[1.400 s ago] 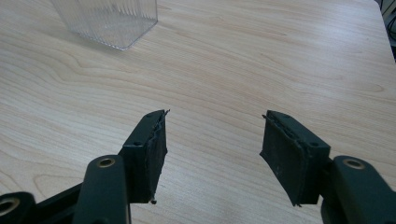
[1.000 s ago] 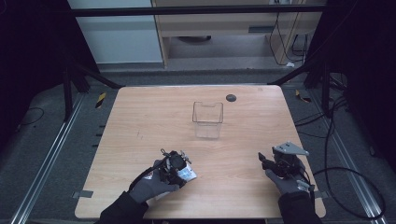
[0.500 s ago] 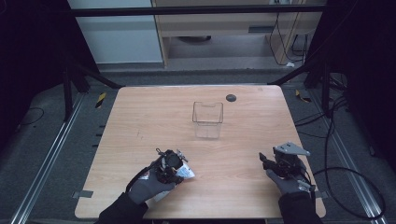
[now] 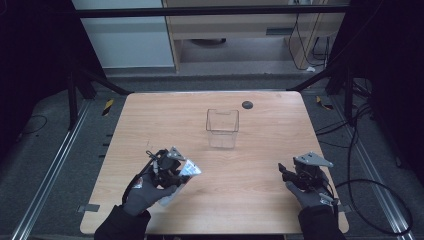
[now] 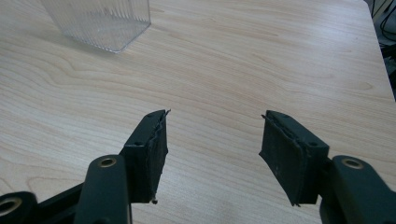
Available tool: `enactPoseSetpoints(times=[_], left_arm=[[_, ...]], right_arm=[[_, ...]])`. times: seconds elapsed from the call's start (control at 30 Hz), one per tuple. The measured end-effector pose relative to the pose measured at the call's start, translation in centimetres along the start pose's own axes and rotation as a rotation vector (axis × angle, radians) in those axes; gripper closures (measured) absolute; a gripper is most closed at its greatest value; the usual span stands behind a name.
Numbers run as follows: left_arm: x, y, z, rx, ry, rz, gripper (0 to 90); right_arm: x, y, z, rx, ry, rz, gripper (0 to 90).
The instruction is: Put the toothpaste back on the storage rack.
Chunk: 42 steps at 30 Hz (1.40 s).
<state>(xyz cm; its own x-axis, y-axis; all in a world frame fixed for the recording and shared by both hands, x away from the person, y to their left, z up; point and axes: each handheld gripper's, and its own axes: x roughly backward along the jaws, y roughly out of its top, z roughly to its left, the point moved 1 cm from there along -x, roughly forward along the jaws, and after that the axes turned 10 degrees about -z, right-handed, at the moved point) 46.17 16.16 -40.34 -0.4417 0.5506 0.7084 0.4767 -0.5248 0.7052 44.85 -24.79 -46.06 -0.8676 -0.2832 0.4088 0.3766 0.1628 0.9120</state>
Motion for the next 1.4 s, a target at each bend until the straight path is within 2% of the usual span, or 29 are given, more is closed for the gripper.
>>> enactPoseSetpoints(times=[0.03,0.07,0.1,0.13,0.2,0.23,0.3,0.33,0.37,0.43,0.6,0.77,0.83,0.87,1.0,1.03,1.07,1.1,1.2,1.4], left_arm=[[0.0,0.0,0.0,0.000,0.000,0.000,73.0],[0.7,0.3,0.4,0.012,0.029,-0.068,73.0],[1.0,0.5,0.6,0.018,0.046,-0.100,73.0],[1.0,0.5,0.6,0.018,0.046,-0.100,72.9],[1.6,1.0,1.2,0.019,0.078,-0.157,72.9],[1.6,1.0,1.2,0.019,0.078,-0.157,72.9],[1.8,1.6,2.1,0.029,0.119,-0.213,72.9],[1.8,1.6,2.1,0.029,0.119,-0.213,72.9],[2.0,2.0,2.6,0.041,0.135,-0.248,72.9],[2.1,2.3,2.9,0.048,0.139,-0.261,72.9],[3.0,4.1,3.7,0.080,0.176,-0.396,72.8],[3.3,5.7,4.3,0.110,0.215,-0.511,72.7],[3.4,6.0,4.4,0.116,0.218,-0.527,72.8],[3.3,6.5,4.6,0.128,0.219,-0.561,72.7],[2.9,7.2,4.9,0.131,0.227,-0.590,72.7],[2.6,7.6,5.1,0.143,0.234,-0.618,72.7],[2.6,7.6,5.1,0.143,0.234,-0.618,72.7],[2.2,7.9,5.4,0.161,0.230,-0.641,72.7],[1.4,8.6,5.8,0.181,0.210,-0.659,72.6],[-0.1,9.6,6.4,0.183,0.231,-0.667,72.7]], right_arm=[[0.0,0.0,0.0,0.000,0.000,0.000,40.5],[0.0,0.0,0.1,-0.003,0.003,-0.001,40.6],[0.0,0.0,0.1,-0.004,0.003,-0.003,40.6],[0.0,0.0,0.1,-0.004,0.003,-0.003,40.6],[0.0,0.1,0.1,-0.004,0.001,-0.008,40.6],[0.0,0.1,0.1,-0.005,0.001,-0.008,40.5],[0.0,0.1,0.2,-0.005,0.000,-0.008,40.5],[0.0,0.1,0.2,-0.002,0.002,-0.013,40.5],[0.1,0.1,0.3,-0.003,0.000,-0.015,40.6],[0.1,0.2,0.3,0.000,-0.001,-0.018,40.6],[0.2,0.2,0.3,0.002,0.001,-0.029,40.6],[0.3,0.3,0.4,0.004,0.000,-0.039,40.6],[0.3,0.3,0.4,0.004,0.001,-0.039,40.6],[0.3,0.3,0.3,0.006,0.001,-0.039,40.6],[0.3,0.2,0.3,0.008,0.001,-0.043,40.7],[0.4,0.3,0.3,0.005,0.000,-0.044,40.8],[0.4,0.3,0.3,0.005,0.000,-0.044,40.8],[0.4,0.3,0.4,0.005,0.001,-0.047,40.8],[0.3,0.3,0.4,0.006,0.003,-0.047,40.8],[0.3,0.3,0.4,0.011,0.007,-0.057,41.0]])
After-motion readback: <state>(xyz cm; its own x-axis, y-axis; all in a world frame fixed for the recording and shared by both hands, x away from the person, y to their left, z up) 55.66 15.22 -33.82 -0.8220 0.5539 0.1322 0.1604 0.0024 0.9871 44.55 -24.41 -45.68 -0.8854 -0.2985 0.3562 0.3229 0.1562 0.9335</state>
